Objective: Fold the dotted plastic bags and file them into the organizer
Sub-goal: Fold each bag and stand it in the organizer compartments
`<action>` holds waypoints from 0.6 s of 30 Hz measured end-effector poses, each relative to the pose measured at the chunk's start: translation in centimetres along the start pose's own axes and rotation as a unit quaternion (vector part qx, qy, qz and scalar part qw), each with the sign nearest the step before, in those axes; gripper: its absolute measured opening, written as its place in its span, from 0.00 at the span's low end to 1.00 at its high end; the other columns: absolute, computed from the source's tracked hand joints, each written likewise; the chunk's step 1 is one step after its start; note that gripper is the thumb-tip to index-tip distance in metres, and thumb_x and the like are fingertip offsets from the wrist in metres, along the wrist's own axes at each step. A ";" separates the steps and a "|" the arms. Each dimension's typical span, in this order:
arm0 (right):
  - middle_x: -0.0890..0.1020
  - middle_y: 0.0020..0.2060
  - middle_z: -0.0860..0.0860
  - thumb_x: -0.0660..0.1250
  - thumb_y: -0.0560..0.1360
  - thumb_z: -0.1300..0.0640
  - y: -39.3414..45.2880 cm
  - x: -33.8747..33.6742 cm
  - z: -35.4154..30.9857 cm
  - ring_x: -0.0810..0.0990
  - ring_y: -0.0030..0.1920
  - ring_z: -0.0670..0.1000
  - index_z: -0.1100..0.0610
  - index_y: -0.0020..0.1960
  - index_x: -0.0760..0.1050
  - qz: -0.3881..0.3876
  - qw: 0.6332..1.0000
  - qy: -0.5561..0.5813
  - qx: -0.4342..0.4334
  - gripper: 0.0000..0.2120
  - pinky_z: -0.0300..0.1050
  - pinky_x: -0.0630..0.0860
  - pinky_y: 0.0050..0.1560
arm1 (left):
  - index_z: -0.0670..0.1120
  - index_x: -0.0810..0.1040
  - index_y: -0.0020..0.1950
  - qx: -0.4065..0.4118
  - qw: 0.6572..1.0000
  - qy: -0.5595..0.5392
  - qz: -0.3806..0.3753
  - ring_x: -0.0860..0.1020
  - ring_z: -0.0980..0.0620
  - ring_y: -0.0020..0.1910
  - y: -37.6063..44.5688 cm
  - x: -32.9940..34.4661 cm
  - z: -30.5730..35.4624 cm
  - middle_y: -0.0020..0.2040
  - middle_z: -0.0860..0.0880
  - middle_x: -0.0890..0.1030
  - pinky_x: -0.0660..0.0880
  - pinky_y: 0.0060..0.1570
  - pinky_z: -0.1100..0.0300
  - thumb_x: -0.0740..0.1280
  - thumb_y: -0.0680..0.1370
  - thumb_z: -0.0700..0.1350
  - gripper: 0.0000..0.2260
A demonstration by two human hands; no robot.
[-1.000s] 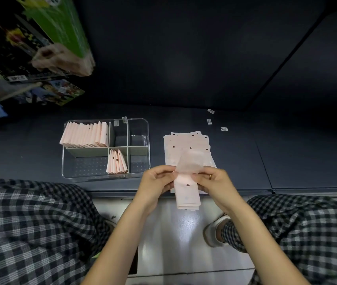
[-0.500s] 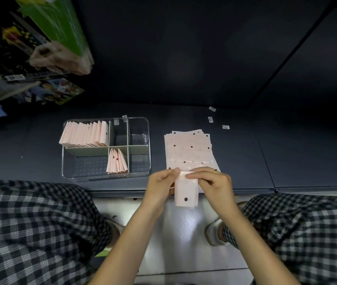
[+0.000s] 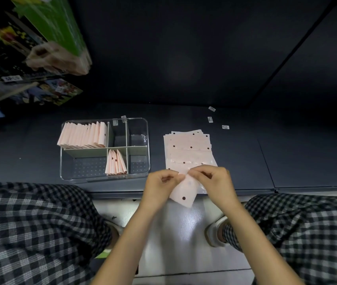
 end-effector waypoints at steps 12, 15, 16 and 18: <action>0.85 0.38 0.48 0.70 0.73 0.61 3.4 1.5 0.5 0.82 0.40 0.46 0.51 0.47 0.81 -0.036 0.976 0.179 0.117 0.06 0.38 0.79 0.42 | 0.41 0.80 0.39 -0.087 0.992 -0.070 0.052 0.79 0.59 0.29 1.2 -2.1 -1.0 0.31 0.49 0.81 0.76 0.32 0.69 0.72 0.71 0.35 0.04; 0.85 0.38 0.53 0.70 0.73 0.62 3.3 3.8 1.4 0.83 0.39 0.51 0.60 0.48 0.80 -0.082 0.959 0.200 0.185 0.04 0.40 0.80 0.41 | 0.43 0.81 0.38 -0.065 0.988 -0.099 0.101 0.78 0.59 0.30 1.5 -2.9 -1.4 0.31 0.50 0.82 0.76 0.32 0.69 0.72 0.72 0.35 0.04; 0.84 0.38 0.54 0.70 0.73 0.62 3.4 4.4 1.6 0.82 0.39 0.52 0.64 0.48 0.80 -0.068 0.957 0.201 0.196 0.06 0.40 0.79 0.41 | 0.42 0.81 0.39 -0.058 0.987 -0.101 0.113 0.78 0.59 0.30 1.5 -3.1 -1.6 0.31 0.51 0.81 0.76 0.32 0.68 0.72 0.72 0.36 0.03; 0.82 0.38 0.54 0.72 0.72 0.59 3.7 5.2 1.8 0.79 0.38 0.50 0.65 0.50 0.77 -0.010 0.966 0.161 0.201 0.12 0.40 0.77 0.42 | 0.42 0.80 0.39 -0.033 0.985 -0.081 0.151 0.77 0.59 0.29 1.6 -3.6 -1.8 0.29 0.52 0.80 0.76 0.33 0.67 0.72 0.72 0.36 0.03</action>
Point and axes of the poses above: each hand's wrist, its own y-axis towards the middle knuckle, its own x-axis out of the palm, z = x × y, the point moved 4 cm from there along y, towards the middle knuckle
